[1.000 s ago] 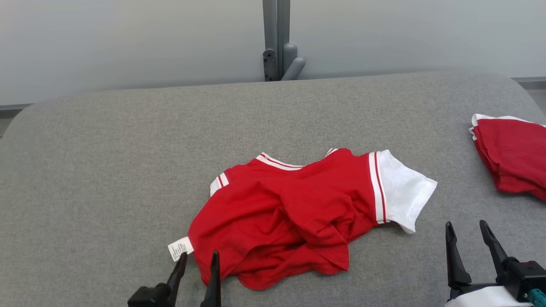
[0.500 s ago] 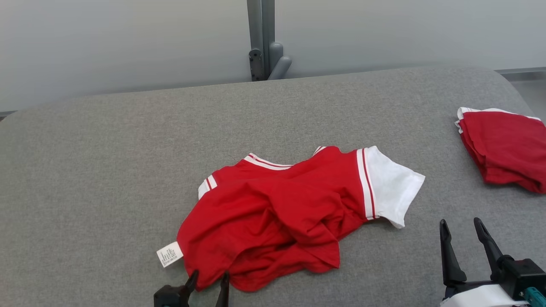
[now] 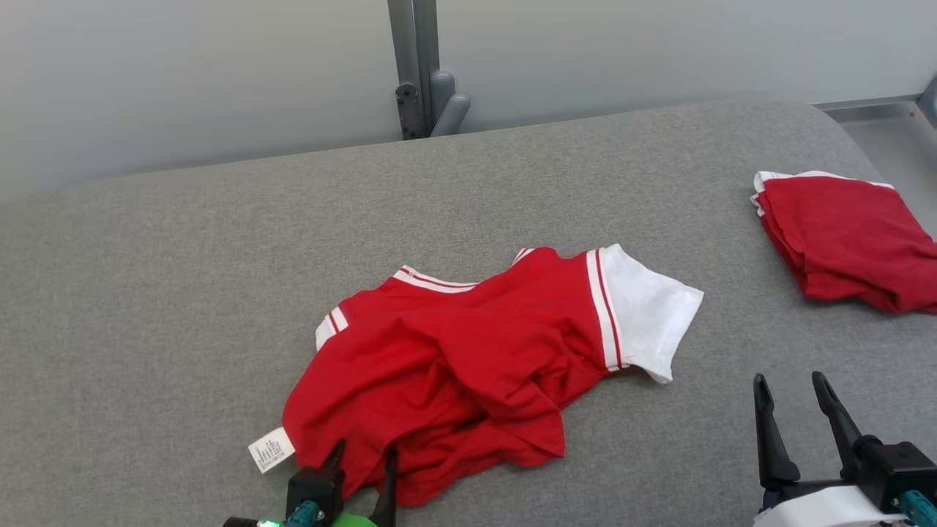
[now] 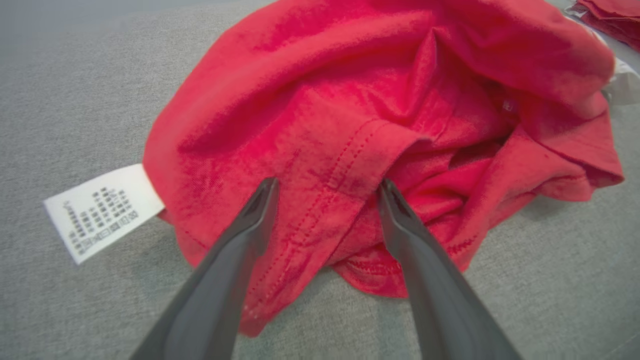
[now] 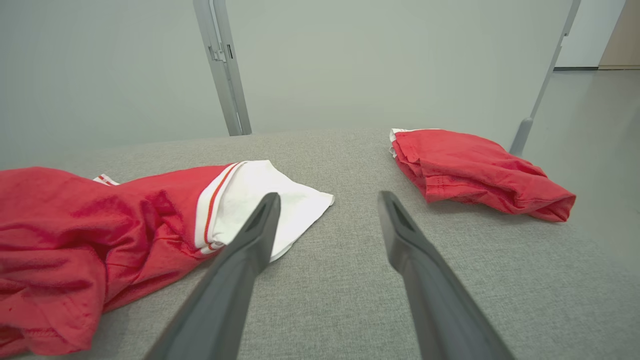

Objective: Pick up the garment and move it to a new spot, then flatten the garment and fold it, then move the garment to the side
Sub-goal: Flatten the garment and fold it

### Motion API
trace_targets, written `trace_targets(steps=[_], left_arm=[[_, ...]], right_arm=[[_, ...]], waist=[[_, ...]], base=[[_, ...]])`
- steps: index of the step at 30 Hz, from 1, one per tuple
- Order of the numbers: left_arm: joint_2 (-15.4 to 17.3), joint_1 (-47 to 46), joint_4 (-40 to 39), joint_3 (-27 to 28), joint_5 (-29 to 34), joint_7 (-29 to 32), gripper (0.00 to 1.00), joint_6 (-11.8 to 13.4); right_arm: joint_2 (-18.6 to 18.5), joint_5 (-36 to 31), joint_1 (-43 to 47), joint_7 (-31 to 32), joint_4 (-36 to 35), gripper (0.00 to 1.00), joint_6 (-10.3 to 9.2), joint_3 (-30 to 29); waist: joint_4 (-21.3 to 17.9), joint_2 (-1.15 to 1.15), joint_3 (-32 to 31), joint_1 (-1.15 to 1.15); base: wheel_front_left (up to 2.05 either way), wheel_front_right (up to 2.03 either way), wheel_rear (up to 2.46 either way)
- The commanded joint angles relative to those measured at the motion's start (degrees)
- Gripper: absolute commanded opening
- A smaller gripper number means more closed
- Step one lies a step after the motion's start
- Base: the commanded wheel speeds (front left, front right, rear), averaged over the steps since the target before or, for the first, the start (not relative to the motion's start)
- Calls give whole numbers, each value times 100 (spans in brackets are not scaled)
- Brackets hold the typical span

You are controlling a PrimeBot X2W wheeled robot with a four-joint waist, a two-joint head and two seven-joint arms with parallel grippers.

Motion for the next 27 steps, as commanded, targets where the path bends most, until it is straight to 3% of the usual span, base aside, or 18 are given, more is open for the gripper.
trace_targets(steps=[1, 3, 4, 11, 19, 22, 27], left_arm=[[16, -109, 46, -7, 12, 26, 100, 36], [24, -121, 76, 9, -16, 19, 23, 40], [32, -128, 53, 32, -47, -7, 0, 8], [254, 10, -545, 421, -244, -169, 0, 97], [843, 470, -2055, 1557, -811, -297, 0, 455], [1074, 544, -2463, 2061, -1353, -224, 0, 199], [1619, 120, -2310, 2308, -1770, 297, 0, -365]], right_arm=[[-20, 38, -67, -15, -3, 100, -4, 2], [-20, 57, -67, -15, -9, 100, -4, -12], [-19, 69, -64, -15, -10, 100, -4, -15], [-20, 139, -11, -16, 15, 100, -4, -60], [-18, 234, 42, -15, 22, 100, -4, -105], [-20, 268, -12, -15, 34, 100, -4, -93], [-19, 235, -115, -15, 35, 100, -4, -85]], waist=[[-59, 18, -4, 0], [-104, 18, -6, 0], [-126, 18, -7, 0], [-203, 18, -26, 0], [-142, 18, -23, 0], [-78, 18, 13, 0], [12, 18, 108, 0]], base=[[0, 0, 0], [0, 0, 0], [0, 0, 0], [0, 0, 0], [0, 0, 0], [0, 0, 0], [0, 0, 0]])
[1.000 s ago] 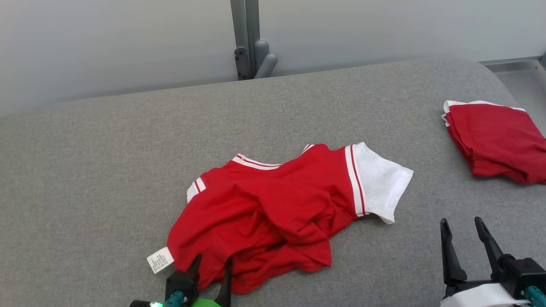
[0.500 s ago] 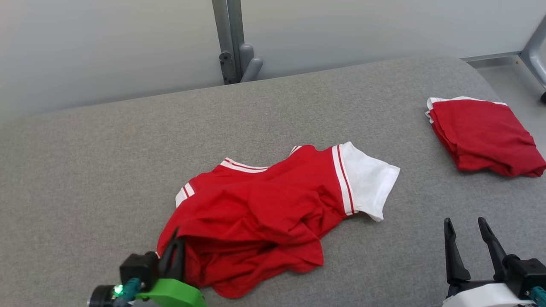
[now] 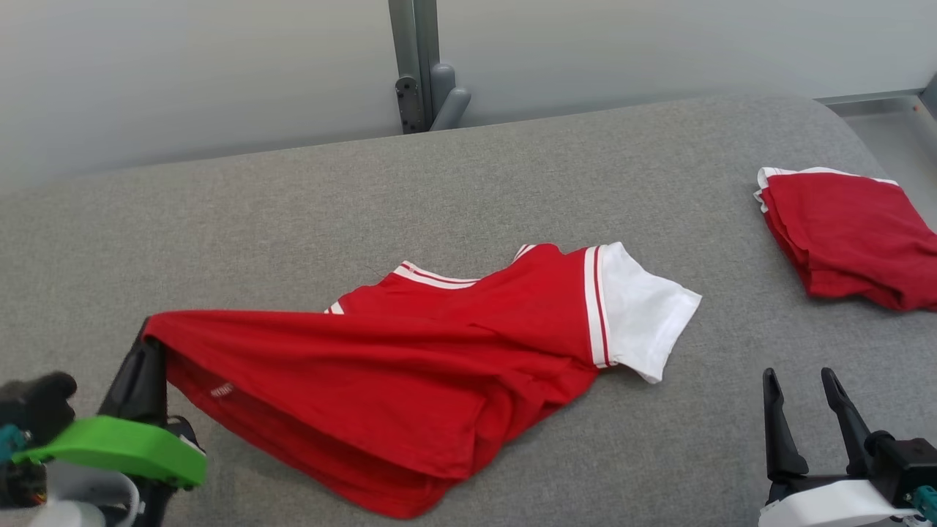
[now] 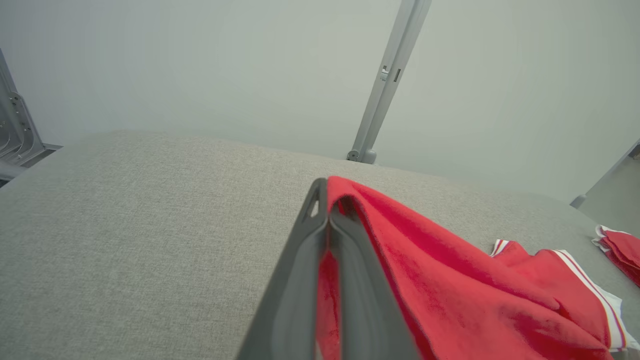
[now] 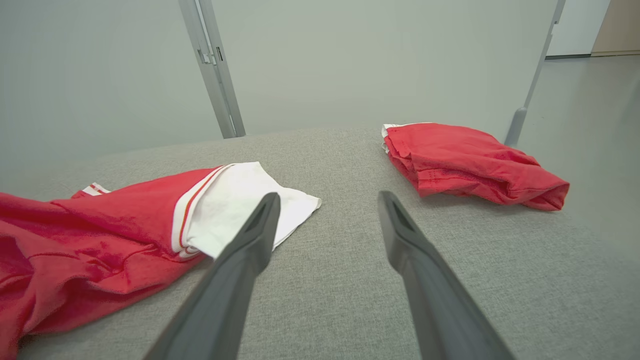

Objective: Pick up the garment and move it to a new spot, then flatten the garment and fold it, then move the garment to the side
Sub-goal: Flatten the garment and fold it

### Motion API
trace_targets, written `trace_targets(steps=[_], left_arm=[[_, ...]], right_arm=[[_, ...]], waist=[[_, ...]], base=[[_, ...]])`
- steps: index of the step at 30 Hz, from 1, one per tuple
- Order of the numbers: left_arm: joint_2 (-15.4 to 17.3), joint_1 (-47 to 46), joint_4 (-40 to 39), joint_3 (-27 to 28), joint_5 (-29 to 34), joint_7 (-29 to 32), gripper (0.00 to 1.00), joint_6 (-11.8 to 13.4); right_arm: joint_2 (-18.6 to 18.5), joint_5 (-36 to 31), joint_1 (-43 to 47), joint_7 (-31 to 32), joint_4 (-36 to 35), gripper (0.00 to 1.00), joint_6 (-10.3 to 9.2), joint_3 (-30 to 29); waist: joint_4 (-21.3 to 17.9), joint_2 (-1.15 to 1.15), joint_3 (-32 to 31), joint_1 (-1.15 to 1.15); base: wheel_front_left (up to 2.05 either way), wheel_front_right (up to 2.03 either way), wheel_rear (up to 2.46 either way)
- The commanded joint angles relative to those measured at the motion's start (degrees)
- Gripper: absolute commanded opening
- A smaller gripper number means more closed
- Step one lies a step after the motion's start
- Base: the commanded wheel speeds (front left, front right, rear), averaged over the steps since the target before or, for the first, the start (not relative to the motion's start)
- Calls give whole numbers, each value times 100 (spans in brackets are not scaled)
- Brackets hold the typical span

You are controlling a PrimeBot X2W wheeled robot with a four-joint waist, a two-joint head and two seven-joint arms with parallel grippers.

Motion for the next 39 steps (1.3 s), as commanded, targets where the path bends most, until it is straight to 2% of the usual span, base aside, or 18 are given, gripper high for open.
trace_targets(steps=[1, 5, 8, 9, 10, 11, 12, 17, 21, 22, 27, 31, 34, 39], left_arm=[[205, -320, 199, 60, -95, 179, 0, -216], [472, -960, 909, -20, -213, 564, 0, -766], [465, -1381, 1516, -120, -331, 725, 0, -1131], [479, -1503, 1730, -144, -316, 729, 4, -1241], [472, -1607, 1944, -149, -277, 684, 30, -1286], [453, -1689, 2140, -162, -235, 624, 68, -1307], [417, -1735, 2342, -168, -214, 582, 100, -1306], [232, -1609, 2782, -77, -306, 257, 100, -1229], [104, -1185, 2625, 105, -443, 12, 100, -953], [104, -1185, 2625, 105, -443, 12, 100, -953], [-180, -449, 1857, 354, -236, -537, 100, -495], [-620, 85, 994, 571, 434, -629, 100, -277], [-1096, 491, 505, 691, 1028, -626, 100, -302], [-1783, 1054, 256, 713, 1864, -624, 100, -580]], right_arm=[[-19, -22, -94, -16, 0, 100, -4, -7], [-19, -48, -200, -16, 23, 100, -4, 29], [-18, -60, -257, -16, 39, 100, -4, 54], [-18, -58, -278, -16, 36, 100, -4, 68], [-20, -47, -286, -16, 31, 100, -4, 69], [-19, -30, -289, -16, 32, 100, -4, 71], [-18, -15, -287, -17, 39, 100, -4, 80], [-17, 31, -184, -16, 48, 100, -4, 20], [-17, 38, -175, -16, 22, 100, -4, -40], [-17, 38, -175, -16, 22, 100, -4, -40], [-18, -17, -292, -16, -21, 100, -4, -94], [-20, -74, -287, -16, -98, 100, -4, -141], [-19, -117, -231, -16, -160, 100, -4, -188], [-18, -162, -124, -16, -187, 100, -4, -245]], waist=[[64, 18, 69, 0], [78, 18, 144, 0], [29, 18, 209, 0], [2, 18, 231, 0], [-21, 18, 248, 0], [-48, 18, 266, 0], [-78, 18, 277, 0], [-142, 18, 346, 0], [-94, 18, 401, 0], [-94, 18, 401, 0], [14, 18, 434, 0], [151, 18, 400, 0], [262, 18, 324, 0], [400, 18, 117, 0]], base=[[0, 0, 0], [0, 0, 0], [0, 0, 0], [0, 0, 0], [0, 0, 0], [0, 0, 0], [0, 0, 0], [0, 0, 0], [0, 0, 0], [0, 0, 0], [0, 0, 0], [0, 0, 0], [0, 0, 0], [0, 0, 0]])
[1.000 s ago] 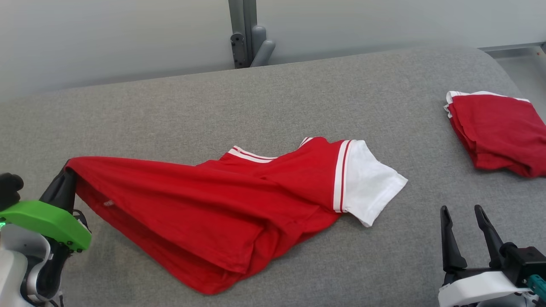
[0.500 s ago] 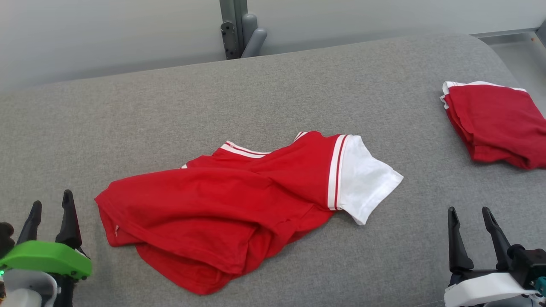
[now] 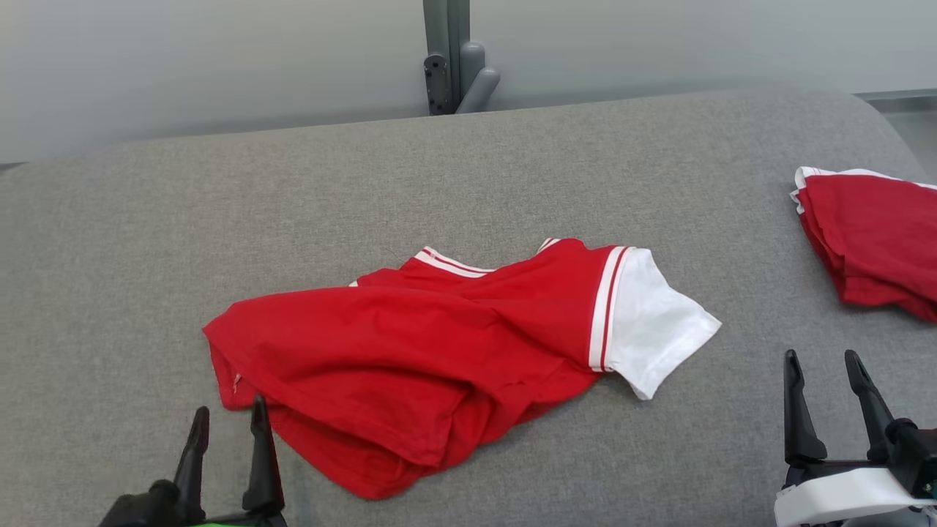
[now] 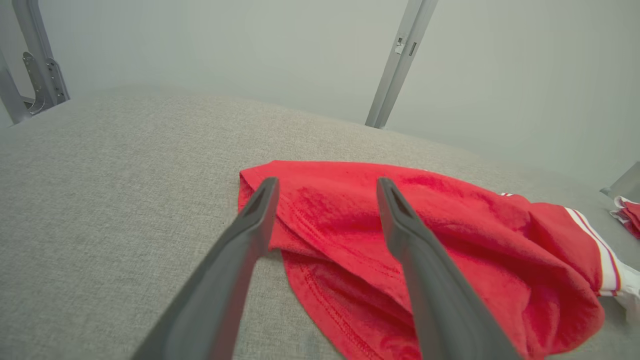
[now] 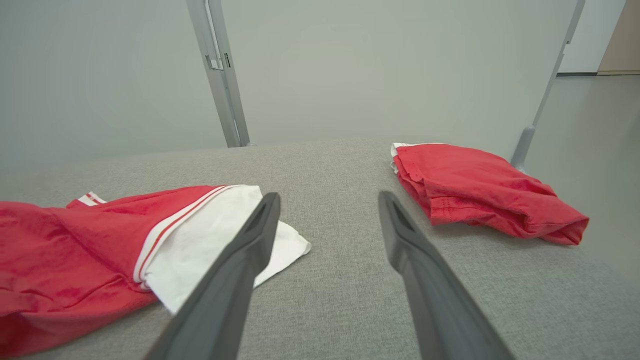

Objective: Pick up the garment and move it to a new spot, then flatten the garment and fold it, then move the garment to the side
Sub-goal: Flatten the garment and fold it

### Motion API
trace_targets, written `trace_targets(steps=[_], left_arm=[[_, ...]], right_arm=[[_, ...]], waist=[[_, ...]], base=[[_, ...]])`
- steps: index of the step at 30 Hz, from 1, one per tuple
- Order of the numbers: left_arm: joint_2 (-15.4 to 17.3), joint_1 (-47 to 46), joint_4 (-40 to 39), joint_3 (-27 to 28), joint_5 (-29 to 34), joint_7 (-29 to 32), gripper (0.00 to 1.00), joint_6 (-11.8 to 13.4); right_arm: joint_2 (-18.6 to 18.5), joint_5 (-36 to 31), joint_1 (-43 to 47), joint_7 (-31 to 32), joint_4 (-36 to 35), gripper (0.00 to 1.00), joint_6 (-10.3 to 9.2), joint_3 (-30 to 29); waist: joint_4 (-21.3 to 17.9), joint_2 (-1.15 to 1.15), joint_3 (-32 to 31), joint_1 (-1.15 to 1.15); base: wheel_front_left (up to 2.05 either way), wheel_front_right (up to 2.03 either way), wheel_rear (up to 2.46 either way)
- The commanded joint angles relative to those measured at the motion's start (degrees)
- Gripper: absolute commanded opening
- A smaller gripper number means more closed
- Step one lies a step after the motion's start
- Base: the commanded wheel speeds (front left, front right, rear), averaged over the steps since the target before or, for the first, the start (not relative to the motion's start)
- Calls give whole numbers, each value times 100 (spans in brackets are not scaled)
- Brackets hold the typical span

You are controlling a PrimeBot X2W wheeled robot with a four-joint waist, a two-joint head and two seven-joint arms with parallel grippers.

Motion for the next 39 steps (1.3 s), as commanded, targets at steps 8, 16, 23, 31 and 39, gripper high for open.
trace_targets(steps=[8, 16, 23, 31, 39], left_arm=[[-555, 564, 22, 164, 1078, 0, 100, -597], [-704, 723, 282, 449, 1314, 0, 100, -938], [-717, 640, 431, 338, 1110, 0, 100, -1010], [-712, 384, 1264, -532, 597, 0, 100, -1164], [-707, -383, 2019, -1475, -34, 126, 100, -1185]], right_arm=[[-19, -65, 245, -15, -64, 100, -4, -96], [-20, -169, 318, -15, -83, 100, -4, -20], [-20, -199, 310, -15, -44, 100, -4, 60], [-20, -276, 85, -16, -21, 100, -4, 214], [-42, -612, -402, -15, 42, 100, -5, 328]], waist=[[258, 18, -370, 0], [346, 18, -474, 0], [344, 18, -514, 0], [293, 18, -434, 0], [243, 18, -243, 0]], base=[[0, 0, 0], [0, 0, 0], [0, 0, 0], [0, 0, 0], [0, 0, 0]])
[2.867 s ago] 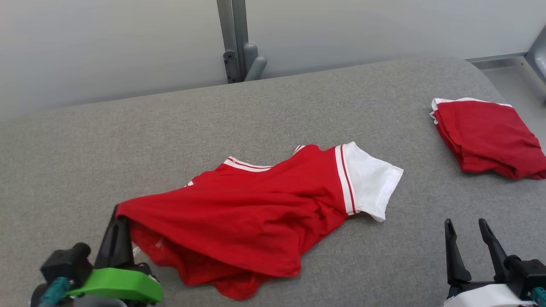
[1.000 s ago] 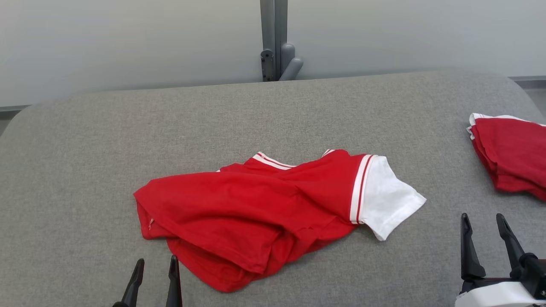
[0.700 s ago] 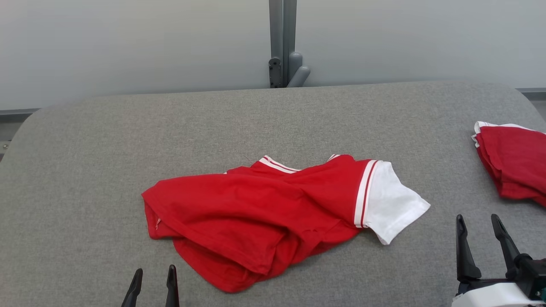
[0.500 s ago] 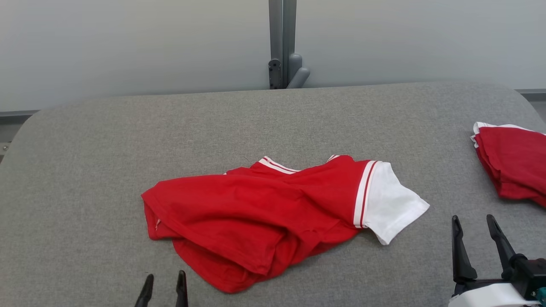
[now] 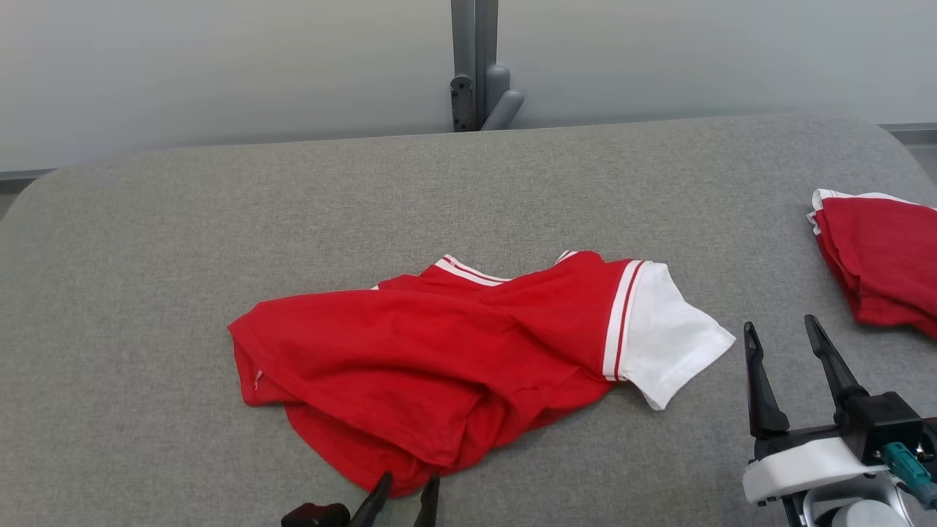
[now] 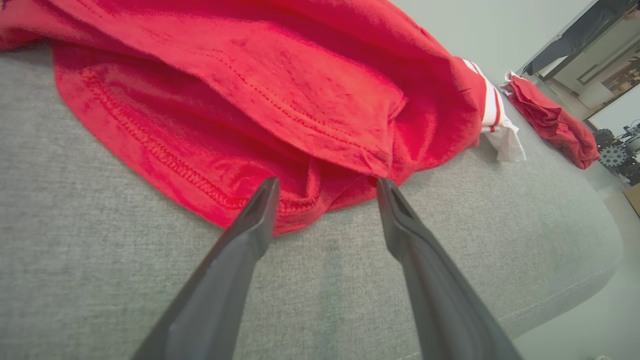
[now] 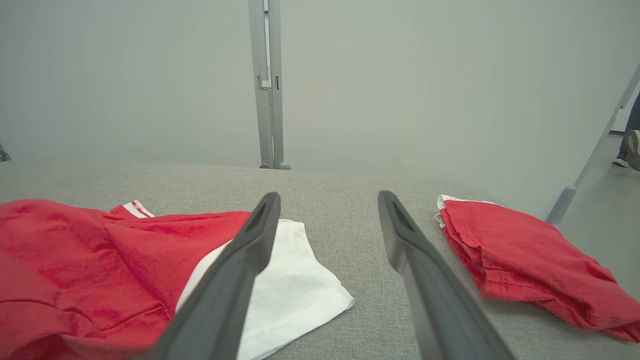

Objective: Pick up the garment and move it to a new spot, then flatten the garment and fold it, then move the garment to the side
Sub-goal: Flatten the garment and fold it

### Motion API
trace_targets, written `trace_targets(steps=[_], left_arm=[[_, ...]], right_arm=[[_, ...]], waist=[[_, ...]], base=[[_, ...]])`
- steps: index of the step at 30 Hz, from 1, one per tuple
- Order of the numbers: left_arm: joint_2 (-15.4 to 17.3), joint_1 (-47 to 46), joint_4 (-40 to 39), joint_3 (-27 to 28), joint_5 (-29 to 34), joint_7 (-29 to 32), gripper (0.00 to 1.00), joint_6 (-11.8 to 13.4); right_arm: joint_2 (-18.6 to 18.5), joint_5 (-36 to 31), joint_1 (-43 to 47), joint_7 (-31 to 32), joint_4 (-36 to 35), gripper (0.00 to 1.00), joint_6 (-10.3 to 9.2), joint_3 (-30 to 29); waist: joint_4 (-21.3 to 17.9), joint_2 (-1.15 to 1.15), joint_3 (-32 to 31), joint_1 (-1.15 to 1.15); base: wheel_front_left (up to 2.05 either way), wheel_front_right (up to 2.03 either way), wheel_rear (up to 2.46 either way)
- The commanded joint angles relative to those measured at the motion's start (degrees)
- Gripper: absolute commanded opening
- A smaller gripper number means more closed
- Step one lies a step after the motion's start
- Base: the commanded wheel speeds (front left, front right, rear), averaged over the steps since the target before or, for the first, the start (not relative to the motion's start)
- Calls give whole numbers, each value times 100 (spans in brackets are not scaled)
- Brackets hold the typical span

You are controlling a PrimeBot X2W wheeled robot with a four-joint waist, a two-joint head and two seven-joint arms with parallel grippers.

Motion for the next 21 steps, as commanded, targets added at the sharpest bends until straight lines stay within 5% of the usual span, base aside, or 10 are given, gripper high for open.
trace_targets(steps=[1, 21], left_arm=[[20, -149, 131, -130, -179, 55, 100, 32], [22, -1211, 956, -1141, -1164, -111, 100, 281]], right_arm=[[-63, -65, -131, -15, 74, 100, -5, 42], [-427, -302, -1122, -16, 1239, 100, -5, 390]], waist=[[-40, 18, 54, 0], [-82, 18, 282, 0]], base=[[0, 0, 0], [0, 0, 0]])
